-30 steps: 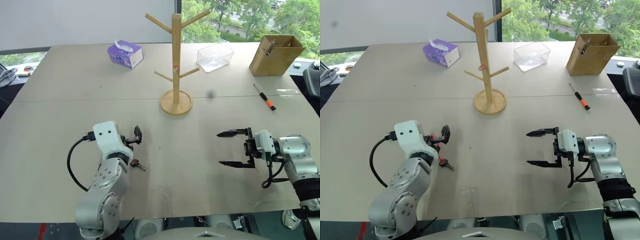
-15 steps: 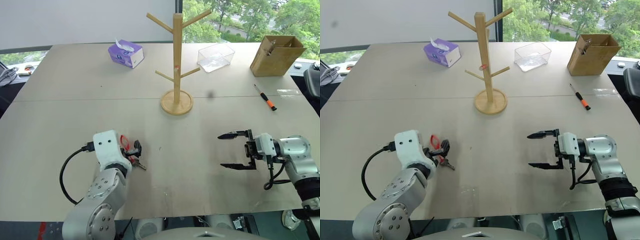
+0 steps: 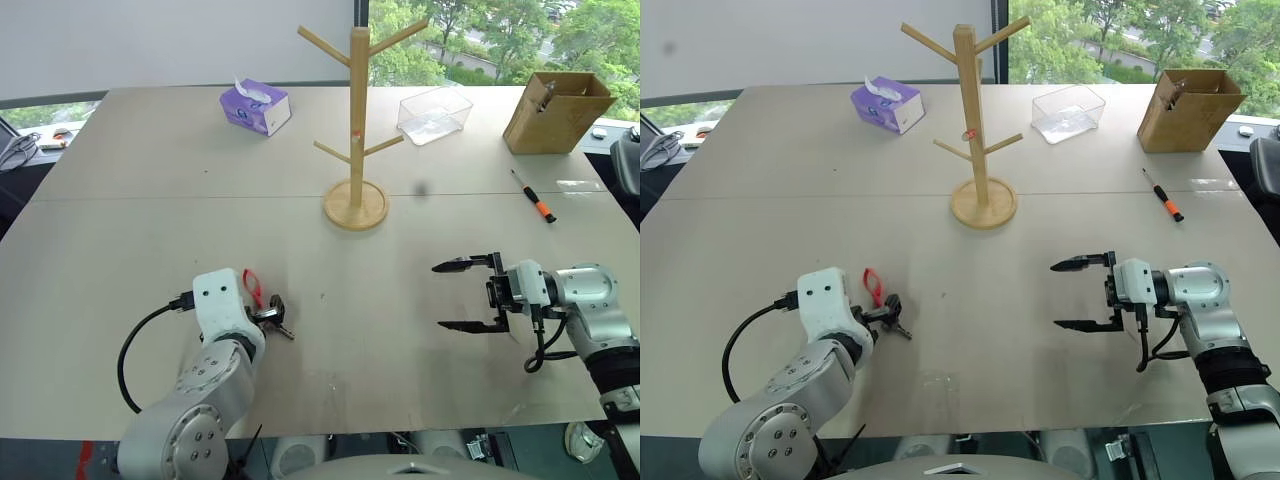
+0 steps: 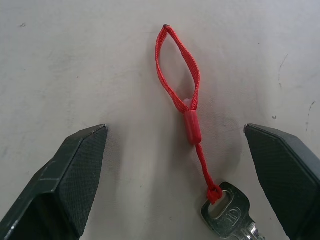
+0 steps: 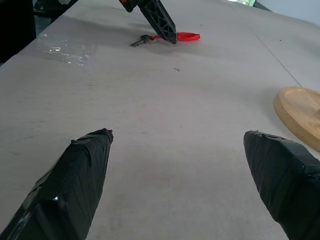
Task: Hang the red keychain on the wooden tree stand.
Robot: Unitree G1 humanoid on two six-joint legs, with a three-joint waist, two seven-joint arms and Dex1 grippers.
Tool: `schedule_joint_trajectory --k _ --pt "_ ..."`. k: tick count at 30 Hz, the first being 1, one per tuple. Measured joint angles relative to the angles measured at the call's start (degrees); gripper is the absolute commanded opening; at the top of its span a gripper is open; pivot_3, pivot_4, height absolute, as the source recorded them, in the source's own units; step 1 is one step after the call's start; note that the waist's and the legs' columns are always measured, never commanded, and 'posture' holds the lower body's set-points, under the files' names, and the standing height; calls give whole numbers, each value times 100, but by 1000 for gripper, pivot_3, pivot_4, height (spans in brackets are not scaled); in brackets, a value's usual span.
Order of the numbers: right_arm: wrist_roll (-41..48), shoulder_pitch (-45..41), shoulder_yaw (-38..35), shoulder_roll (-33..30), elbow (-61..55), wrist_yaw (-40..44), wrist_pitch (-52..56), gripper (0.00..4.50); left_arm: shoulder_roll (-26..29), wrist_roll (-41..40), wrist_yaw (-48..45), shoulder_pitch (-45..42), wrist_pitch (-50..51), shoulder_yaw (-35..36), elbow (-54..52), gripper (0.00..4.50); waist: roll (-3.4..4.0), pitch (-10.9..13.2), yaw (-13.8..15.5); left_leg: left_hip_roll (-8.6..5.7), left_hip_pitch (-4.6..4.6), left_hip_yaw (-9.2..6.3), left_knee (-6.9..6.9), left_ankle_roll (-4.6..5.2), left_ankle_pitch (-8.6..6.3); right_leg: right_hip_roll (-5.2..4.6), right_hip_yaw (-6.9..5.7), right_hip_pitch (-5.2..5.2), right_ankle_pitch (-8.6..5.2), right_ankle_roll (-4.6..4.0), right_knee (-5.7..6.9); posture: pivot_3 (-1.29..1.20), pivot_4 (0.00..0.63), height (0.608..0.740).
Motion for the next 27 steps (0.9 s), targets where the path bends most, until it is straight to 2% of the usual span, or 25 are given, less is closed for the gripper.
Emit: schedule_joint_trajectory --k 3,6,8,10,11,12,24,27 --pt "0 -41 3 37 0 0 1 4500 20 1 1 -76 151 18 -4 3807 0 0 5 0 0 -2 1 -1 1 0 -1 1 0 0 0 0 150 740" --pt "0 -41 7 56 -1 0 5 4500 47 0 -10 -161 280 16 -4 2379 -1 0 10 -1 -1 -2 2 -2 1 -2 -2 2 0 0 0 0 150 740" --pt "0 -41 7 56 -1 0 7 4500 48 2 -13 -192 332 15 -4 1670 -1 0 8 -1 -1 -2 2 -2 1 -2 -1 2 0 0 0 0 150 740" --pt "0 -41 7 56 -7 0 23 4500 54 4 -39 -241 375 14 -3 673 0 0 8 -1 -1 -4 2 -2 1 -2 -2 2 0 0 0 0 150 740" --pt "0 -41 7 56 -11 -1 38 4500 57 4 -60 -270 376 13 -3 257 -1 0 7 -1 -1 -4 2 -2 1 -2 -1 2 0 0 0 0 150 740" --pt "0 -41 7 56 -15 -1 50 4500 64 6 -72 -282 376 10 -3 39 0 0 6 -1 -1 -3 2 -2 1 -2 -1 2 0 0 0 0 150 740" --pt "0 -41 7 56 -102 -4 112 4500 66 123 -270 -415 356 18 -3 39 -1 0 7 -1 -1 -4 2 -3 1 -2 -2 2 1 -1 0 0 150 740" --pt "57 -25 -4 48 -211 -13 214 4500 136 103 -439 -406 18 20 11 39 -1 0 5 0 -1 -3 2 -3 1 -2 0 2 1 -1 0 0 150 740"
